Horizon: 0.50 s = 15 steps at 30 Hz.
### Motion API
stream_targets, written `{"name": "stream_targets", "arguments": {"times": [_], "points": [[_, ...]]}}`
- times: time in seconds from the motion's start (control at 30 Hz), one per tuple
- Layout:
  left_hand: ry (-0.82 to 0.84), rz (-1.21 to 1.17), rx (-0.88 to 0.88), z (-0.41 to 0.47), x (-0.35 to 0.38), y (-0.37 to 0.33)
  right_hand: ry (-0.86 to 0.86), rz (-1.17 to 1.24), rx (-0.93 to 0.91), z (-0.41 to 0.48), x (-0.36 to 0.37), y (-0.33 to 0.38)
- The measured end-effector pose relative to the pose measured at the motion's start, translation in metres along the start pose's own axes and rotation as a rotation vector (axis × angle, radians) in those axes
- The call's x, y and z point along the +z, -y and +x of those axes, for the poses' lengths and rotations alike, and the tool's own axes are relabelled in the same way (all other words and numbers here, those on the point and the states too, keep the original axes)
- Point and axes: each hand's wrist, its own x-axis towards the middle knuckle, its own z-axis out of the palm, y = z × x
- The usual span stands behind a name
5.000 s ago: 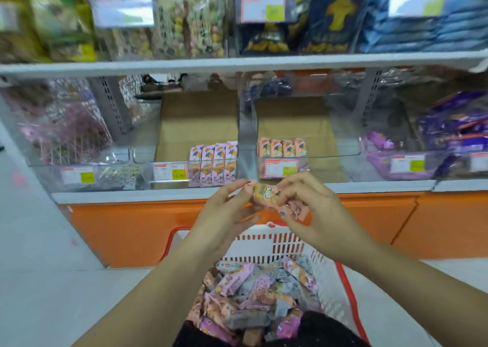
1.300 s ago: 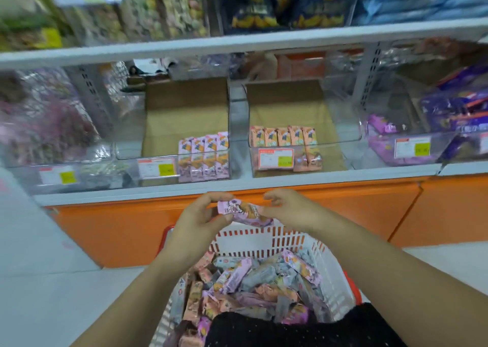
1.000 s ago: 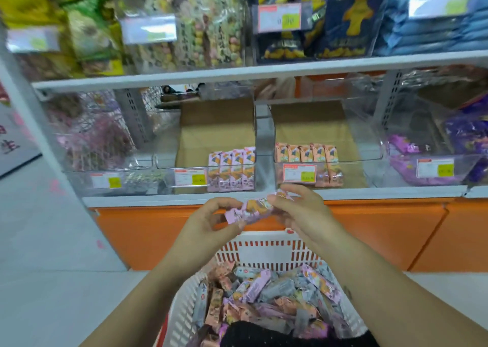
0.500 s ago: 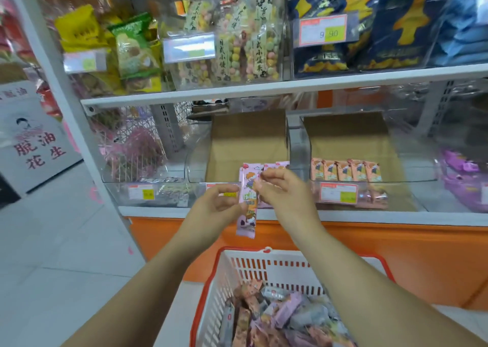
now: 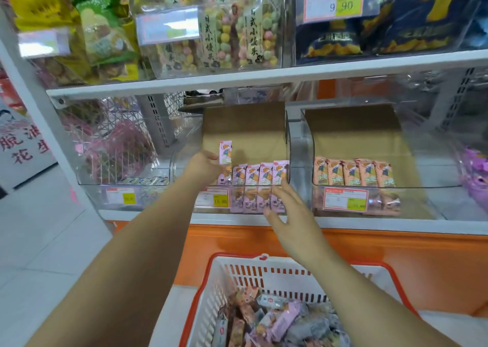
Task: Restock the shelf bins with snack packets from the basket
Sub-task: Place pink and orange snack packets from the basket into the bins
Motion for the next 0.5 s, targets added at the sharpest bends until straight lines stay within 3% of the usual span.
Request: {"name": "stream_targets", "arguments": {"times": [0.27, 0.5], "points": [[0.124, 0.506, 0.006, 0.026, 0.018, 0.014, 0.010, -0.017, -0.025, -0.001, -0.002, -0.003], [0.024, 0.442, 0.039, 0.012, 0.015, 0.015, 0.016, -0.027, -0.054, -0.002, -0.009, -0.001]]}}
